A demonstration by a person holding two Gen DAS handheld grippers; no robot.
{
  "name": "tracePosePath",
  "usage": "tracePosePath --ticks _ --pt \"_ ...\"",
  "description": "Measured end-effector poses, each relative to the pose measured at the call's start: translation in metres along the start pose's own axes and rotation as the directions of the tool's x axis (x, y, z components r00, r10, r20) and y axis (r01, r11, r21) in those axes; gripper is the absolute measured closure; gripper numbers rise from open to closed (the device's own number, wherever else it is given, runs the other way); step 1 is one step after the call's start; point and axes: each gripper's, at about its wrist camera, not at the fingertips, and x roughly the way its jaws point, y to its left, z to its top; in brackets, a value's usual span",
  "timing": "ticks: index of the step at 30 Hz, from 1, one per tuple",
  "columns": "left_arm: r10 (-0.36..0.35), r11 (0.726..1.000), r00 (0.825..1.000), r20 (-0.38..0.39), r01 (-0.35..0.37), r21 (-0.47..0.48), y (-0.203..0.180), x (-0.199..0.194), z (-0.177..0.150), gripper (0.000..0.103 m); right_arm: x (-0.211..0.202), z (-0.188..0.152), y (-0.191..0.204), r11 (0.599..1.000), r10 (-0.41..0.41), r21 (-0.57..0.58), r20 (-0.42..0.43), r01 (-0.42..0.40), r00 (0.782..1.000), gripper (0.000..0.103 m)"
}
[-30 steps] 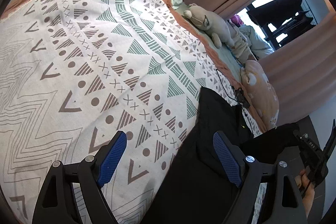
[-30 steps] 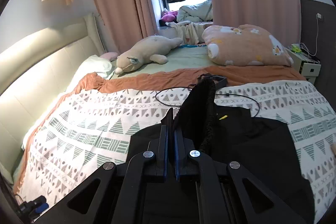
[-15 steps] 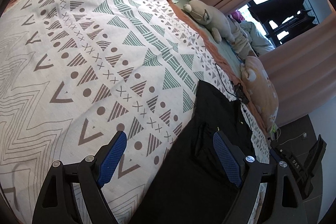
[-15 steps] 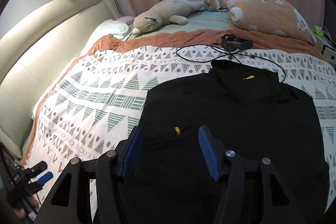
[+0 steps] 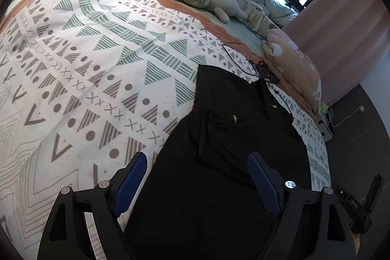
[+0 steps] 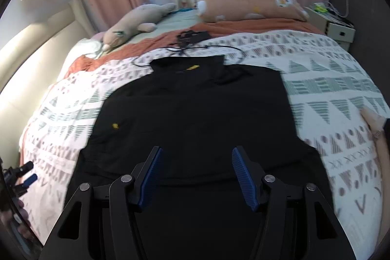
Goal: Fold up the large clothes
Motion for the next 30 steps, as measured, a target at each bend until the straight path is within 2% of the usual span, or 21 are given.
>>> tracePosePath --ticks 4,7,11,15,19,22,25,28,30 --pt "0.02 1.0 1.0 -0.02 -0.019 0.022 -0.012 0.022 -0.005 0.018 0.007 -0.003 -0.052 0.996 -0.079 0.051 0.002 0.079 0.997 0.044" --pt "0.038 0.998 0.999 -0.037 -0.036 0.056 -0.024 0.041 -0.009 0.018 0.019 -0.005 -0.085 0.987 -0.137 0.084 -0.026 0.138 0.99 0.044" --pt "0.066 0.993 0.996 -0.064 -0.059 0.103 -0.038 0.068 -0.014 0.025 0.046 -0.012 -0.113 0.97 -0.237 0.041 -0.088 0.241 0.968 0.044" --pt "0.109 0.987 0.988 -0.106 -0.096 0.128 -0.044 0.094 -0.019 0.029 0.079 -0.019 -0.132 0.942 -0.334 -0.026 -0.147 0.334 0.931 0.044" --pt "0.148 0.983 0.974 -0.174 -0.126 0.132 -0.043 0.118 -0.026 0.048 0.105 -0.022 -0.144 0.941 -0.337 -0.04 -0.186 0.335 0.923 0.044" --pt "0.153 0.983 0.965 -0.215 -0.126 0.133 -0.041 0.134 -0.032 0.066 0.116 -0.019 -0.147 0.939 -0.343 -0.043 -0.169 0.341 0.924 0.044" --pt "0.107 0.989 0.97 -0.219 -0.082 0.121 -0.039 0.143 -0.037 0.068 0.12 -0.011 -0.16 0.945 -0.319 0.019 -0.153 0.326 0.935 0.044" --pt "0.104 0.99 0.975 -0.196 -0.082 0.118 -0.039 0.147 -0.037 0.07 0.124 -0.009 -0.175 0.953 -0.272 0.093 -0.149 0.287 0.951 0.044" --pt "0.095 0.991 0.979 -0.181 -0.076 0.11 -0.039 0.149 -0.034 0.07 0.123 -0.011 -0.177 0.955 -0.265 0.1 -0.129 0.278 0.956 0.044"
